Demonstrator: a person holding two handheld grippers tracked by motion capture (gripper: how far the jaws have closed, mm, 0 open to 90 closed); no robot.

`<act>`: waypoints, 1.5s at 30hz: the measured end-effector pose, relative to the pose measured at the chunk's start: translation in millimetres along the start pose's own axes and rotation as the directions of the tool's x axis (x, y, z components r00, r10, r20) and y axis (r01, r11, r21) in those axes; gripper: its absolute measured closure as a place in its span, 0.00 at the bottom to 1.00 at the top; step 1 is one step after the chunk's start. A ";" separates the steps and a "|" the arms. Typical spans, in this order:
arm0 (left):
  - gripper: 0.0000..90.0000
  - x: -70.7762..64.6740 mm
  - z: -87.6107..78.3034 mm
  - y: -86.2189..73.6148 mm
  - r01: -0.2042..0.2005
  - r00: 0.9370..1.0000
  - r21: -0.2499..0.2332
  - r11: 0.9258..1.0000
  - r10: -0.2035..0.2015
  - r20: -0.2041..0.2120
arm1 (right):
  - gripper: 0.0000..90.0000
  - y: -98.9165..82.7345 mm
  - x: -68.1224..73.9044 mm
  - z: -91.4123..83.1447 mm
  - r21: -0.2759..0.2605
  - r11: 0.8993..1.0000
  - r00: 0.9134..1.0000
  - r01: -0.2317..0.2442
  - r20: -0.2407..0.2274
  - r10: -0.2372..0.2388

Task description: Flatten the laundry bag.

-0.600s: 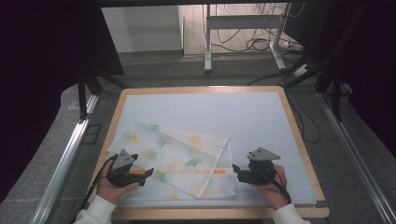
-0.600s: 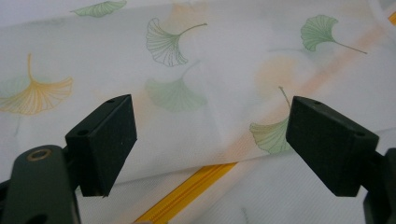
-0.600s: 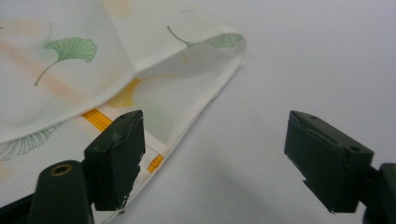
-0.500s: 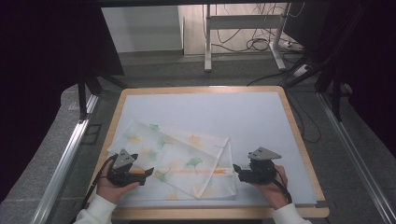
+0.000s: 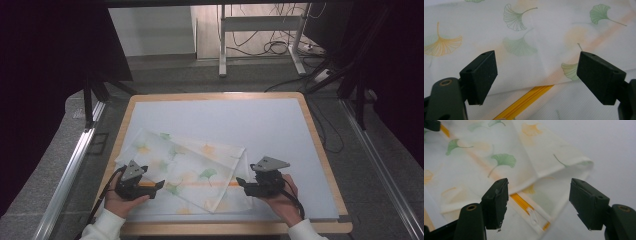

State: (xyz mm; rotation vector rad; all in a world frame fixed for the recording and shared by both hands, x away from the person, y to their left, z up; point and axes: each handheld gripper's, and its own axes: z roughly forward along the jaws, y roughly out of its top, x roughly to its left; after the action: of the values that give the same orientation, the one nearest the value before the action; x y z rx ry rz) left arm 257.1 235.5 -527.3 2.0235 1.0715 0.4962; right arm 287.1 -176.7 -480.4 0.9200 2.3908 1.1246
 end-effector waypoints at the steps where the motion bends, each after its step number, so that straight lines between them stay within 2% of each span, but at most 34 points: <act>1: 0.18 -0.4 -0.7 0.1 -0.005 1.000 -0.003 1.000 0.005 -0.006 | 0.36 4.7 2.9 2.0 0.006 1.000 1.000 0.009 -0.007 -0.009; 6: 0.19 0.6 -4.0 0.3 0.005 1.000 -0.026 1.000 -0.005 -0.002 | 0.36 33.1 21.0 13.1 0.024 0.996 0.995 0.085 -0.058 -0.083; 12: 0.19 0.9 -4.1 -0.2 0.006 1.000 -0.028 1.000 -0.006 -0.003 | 0.36 62.6 41.8 30.7 0.022 0.993 0.986 0.120 -0.122 -0.116; 14: 0.20 1.1 -4.2 -0.2 0.006 1.000 -0.025 1.000 -0.006 -0.001 | 0.35 65.6 53.0 38.8 -0.004 0.993 0.977 0.120 -0.175 -0.119; 15: 0.20 1.4 -4.6 -0.1 0.008 1.000 -0.025 1.000 -0.008 0.001 | 0.37 64.0 56.8 41.9 -0.019 0.994 0.974 0.110 -0.200 -0.111; 16: 0.20 1.7 -4.9 0.0 0.007 1.000 -0.025 1.000 -0.006 0.003 | 0.35 62.7 59.5 45.1 -0.007 0.994 0.970 0.108 -0.220 -0.107; 18: 0.20 1.7 -4.6 -0.1 0.005 1.000 -0.022 1.000 -0.005 0.001 | 0.34 59.9 65.9 50.2 0.038 0.987 0.962 0.156 -0.233 -0.143; 19: 0.20 1.7 -4.5 0.0 0.008 1.000 -0.023 1.000 -0.008 0.004 | 0.35 58.4 67.8 50.6 0.038 0.986 0.962 0.160 -0.228 -0.147; 21: 0.20 1.1 -4.3 0.3 0.010 1.000 -0.024 1.000 -0.010 0.006 | 0.35 54.2 70.4 51.5 0.047 0.988 0.959 0.147 -0.251 -0.131; 25: 0.20 -0.1 -3.7 0.5 0.001 1.000 -0.018 1.000 -0.001 0.002 | 0.36 47.2 75.7 54.7 0.069 0.985 0.959 0.161 -0.248 -0.139; 32: 0.20 0.8 -3.1 0.4 0.004 1.000 -0.017 1.000 -0.004 0.011 | 0.35 42.1 86.9 68.5 0.114 0.975 0.950 0.192 -0.270 -0.155; 39: 0.20 0.1 -3.3 0.6 0.005 1.000 -0.019 1.000 -0.005 0.011 | 0.34 36.9 95.3 78.1 0.166 0.961 0.946 0.223 -0.276 -0.172; 45: 0.20 0.0 -2.1 0.6 -0.001 1.000 -0.013 1.000 0.001 0.012 | 0.34 33.4 103.4 84.2 0.203 0.942 0.938 0.268 -0.278 -0.207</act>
State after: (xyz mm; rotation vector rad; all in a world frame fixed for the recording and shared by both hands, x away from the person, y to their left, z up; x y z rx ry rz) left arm 256.1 236.2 -525.5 2.0134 1.0572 0.4898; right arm 271.0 -43.6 -510.5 0.5551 2.8027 0.9238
